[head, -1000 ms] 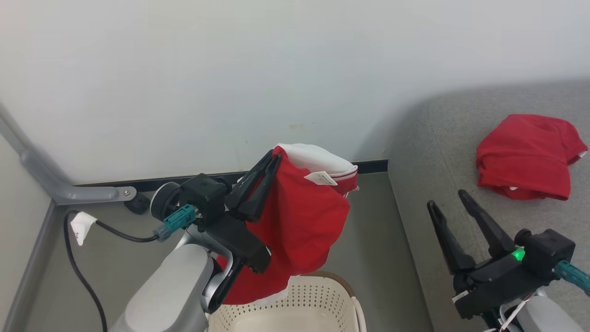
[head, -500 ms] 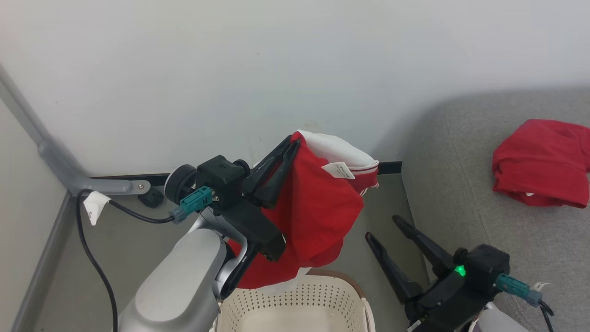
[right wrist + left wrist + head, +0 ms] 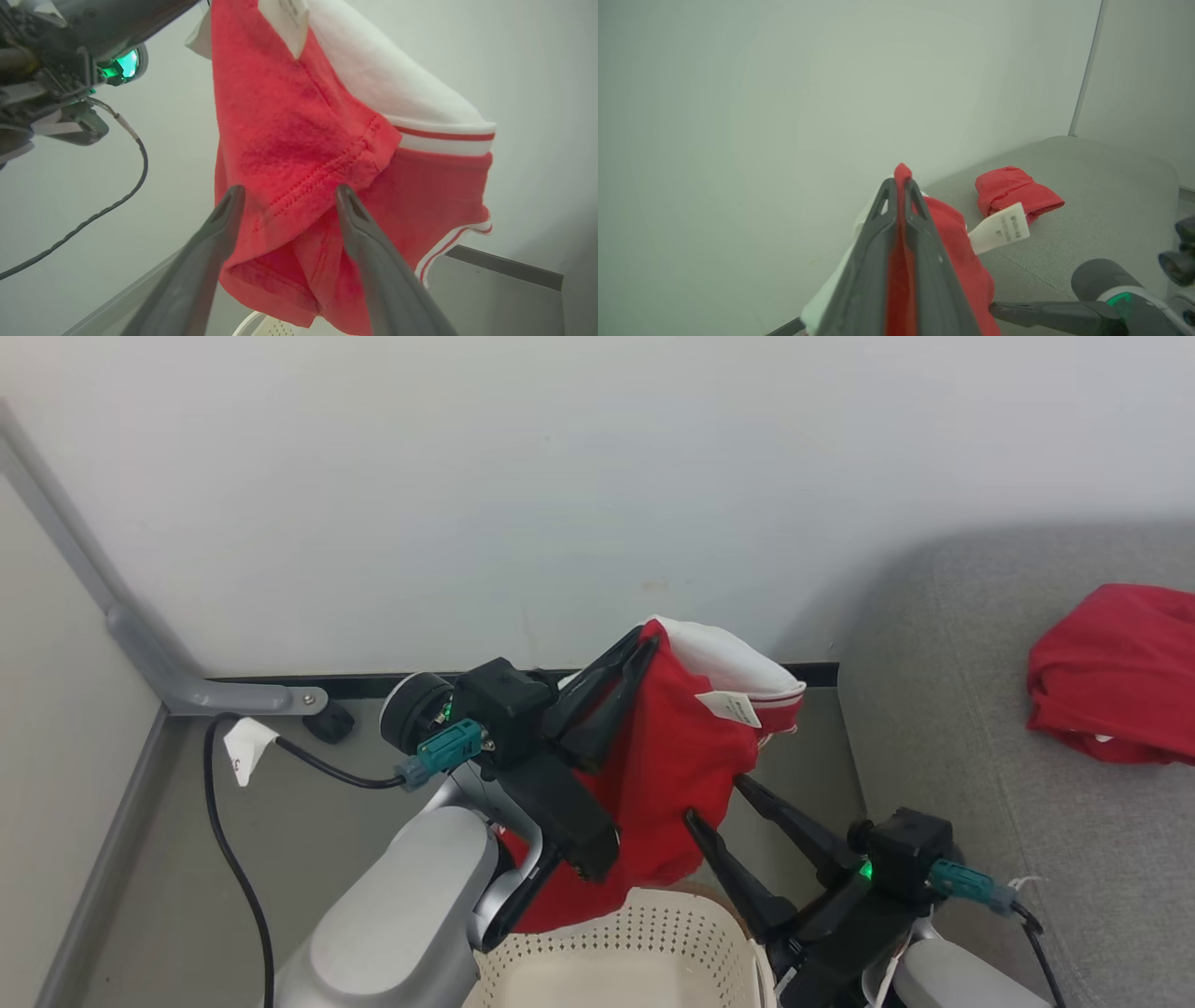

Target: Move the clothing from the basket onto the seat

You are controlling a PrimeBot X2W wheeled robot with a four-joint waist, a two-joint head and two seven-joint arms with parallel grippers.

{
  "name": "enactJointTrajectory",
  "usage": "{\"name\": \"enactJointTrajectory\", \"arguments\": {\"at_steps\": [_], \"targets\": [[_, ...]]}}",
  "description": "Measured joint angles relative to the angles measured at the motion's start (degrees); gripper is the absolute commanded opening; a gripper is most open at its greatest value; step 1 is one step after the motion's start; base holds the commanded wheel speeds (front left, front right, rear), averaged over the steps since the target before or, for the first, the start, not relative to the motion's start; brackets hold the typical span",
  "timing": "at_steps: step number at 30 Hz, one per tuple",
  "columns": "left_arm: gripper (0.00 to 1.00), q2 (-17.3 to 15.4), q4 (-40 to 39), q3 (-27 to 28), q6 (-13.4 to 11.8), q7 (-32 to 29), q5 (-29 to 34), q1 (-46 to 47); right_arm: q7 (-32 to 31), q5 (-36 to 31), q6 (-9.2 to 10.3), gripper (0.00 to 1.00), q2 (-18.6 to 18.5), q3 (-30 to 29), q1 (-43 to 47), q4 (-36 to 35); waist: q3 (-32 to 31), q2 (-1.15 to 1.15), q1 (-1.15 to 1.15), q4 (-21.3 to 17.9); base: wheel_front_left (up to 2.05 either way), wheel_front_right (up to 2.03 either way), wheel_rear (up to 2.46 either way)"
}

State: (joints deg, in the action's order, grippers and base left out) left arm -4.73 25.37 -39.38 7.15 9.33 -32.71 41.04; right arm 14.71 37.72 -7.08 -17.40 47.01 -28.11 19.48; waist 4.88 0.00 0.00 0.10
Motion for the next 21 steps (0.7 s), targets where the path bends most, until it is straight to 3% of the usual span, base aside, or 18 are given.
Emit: {"name": "enactJointTrajectory", "arguments": {"at_steps": [21], "targets": [[0.0, 1.3, -2.6, -3.6, 0.0, -1.7, 0.0, 2.2, 0.0, 10.3, 0.0, 1.0, 2.3, 9.6, -11.2, 12.4, 1.2, 0.0, 0.0, 5.1, 0.0, 0.0, 0.0]]}}
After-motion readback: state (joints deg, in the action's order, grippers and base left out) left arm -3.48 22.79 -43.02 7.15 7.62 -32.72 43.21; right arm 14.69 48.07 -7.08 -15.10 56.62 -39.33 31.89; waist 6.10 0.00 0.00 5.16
